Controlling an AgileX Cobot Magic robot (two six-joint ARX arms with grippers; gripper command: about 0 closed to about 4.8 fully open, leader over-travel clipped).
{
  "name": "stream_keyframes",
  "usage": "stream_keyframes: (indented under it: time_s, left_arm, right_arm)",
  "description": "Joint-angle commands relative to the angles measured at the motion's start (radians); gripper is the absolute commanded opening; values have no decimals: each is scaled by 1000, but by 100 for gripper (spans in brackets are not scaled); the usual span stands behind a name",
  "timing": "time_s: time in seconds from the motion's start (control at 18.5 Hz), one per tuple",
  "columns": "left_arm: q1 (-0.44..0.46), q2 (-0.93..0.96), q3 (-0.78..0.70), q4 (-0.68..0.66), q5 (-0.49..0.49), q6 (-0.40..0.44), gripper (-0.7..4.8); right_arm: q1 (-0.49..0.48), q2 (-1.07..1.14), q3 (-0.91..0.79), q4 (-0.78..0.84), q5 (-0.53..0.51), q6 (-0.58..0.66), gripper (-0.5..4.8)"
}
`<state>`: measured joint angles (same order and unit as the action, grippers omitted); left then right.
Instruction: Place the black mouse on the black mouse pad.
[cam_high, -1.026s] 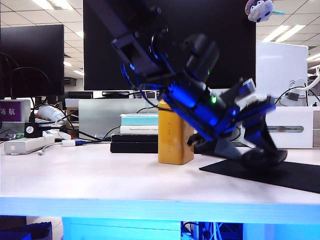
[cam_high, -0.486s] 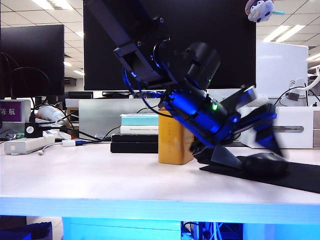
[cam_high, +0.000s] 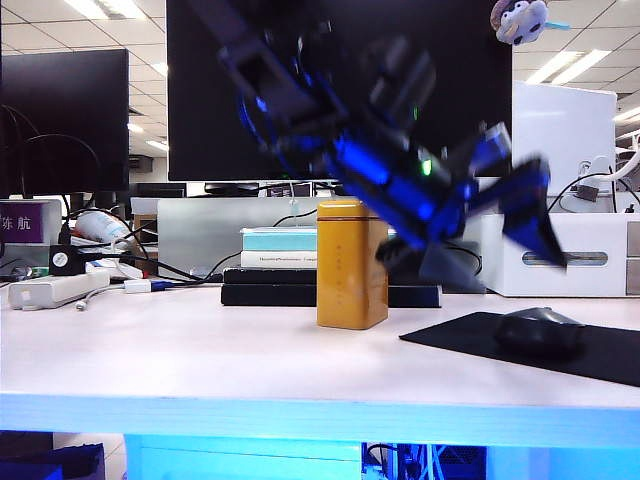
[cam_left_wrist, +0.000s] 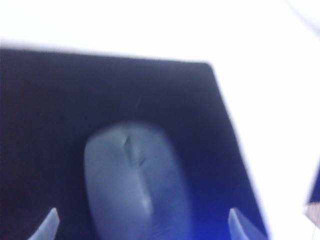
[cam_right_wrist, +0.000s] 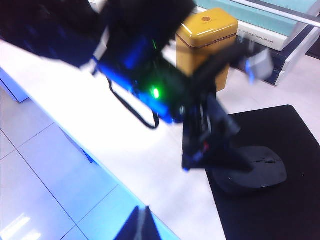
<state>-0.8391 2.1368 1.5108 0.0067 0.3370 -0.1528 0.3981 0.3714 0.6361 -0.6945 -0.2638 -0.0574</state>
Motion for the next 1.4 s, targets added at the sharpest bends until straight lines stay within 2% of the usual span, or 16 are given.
stream_keyframes:
  time_s: [0.05, 0.32, 0.38, 0.54, 0.65, 0.81, 0.86, 0.92, 0.97, 1.03, 1.08, 1.24, 1.4]
  left_arm:
    - [-2, -77, 8, -8, -14, 7, 479]
    - [26, -399, 5, -252, -280, 194, 479]
    - [29, -459, 5, -286, -347, 217, 479]
    - [69, -602, 4, -365, -433, 227, 479]
    - [90, -668, -1, -414, -457, 232, 369]
    - [106, -755, -23, -463, -539, 259, 318]
    - [117, -787, -41, -461, -543, 259, 250]
    - [125, -823, -67, -460, -543, 256, 149]
    - [125, -856, -95, -452, -547, 252, 71]
    - [126, -893, -129, -437, -555, 251, 9]
    - [127, -925, -157, -428, -565, 251, -6]
    - [138, -1011, -243, -437, -587, 246, -6]
    - [138, -1159, -409, -390, -639, 200, -6]
  right_arm:
    - [0, -1, 5, 10, -5, 2, -6]
    - [0, -1, 5, 42, -4, 1, -6]
    - [0, -1, 5, 65, -4, 0, -6]
    - [0, -1, 5, 155, 1, -7, -6]
    - [0, -1, 5, 198, 0, -7, -6]
    - [0, 0, 5, 229, 11, -16, -6]
    - [0, 0, 5, 233, 11, -23, -6]
    - [0, 0, 5, 232, 11, -23, -6]
    - [0, 0, 4, 230, 11, -23, -6]
    - [0, 0, 4, 229, 11, -23, -6]
    - [0, 1, 4, 230, 11, -23, -6]
    - [0, 5, 4, 229, 15, -23, -6]
    - [0, 10, 4, 229, 23, -23, -6]
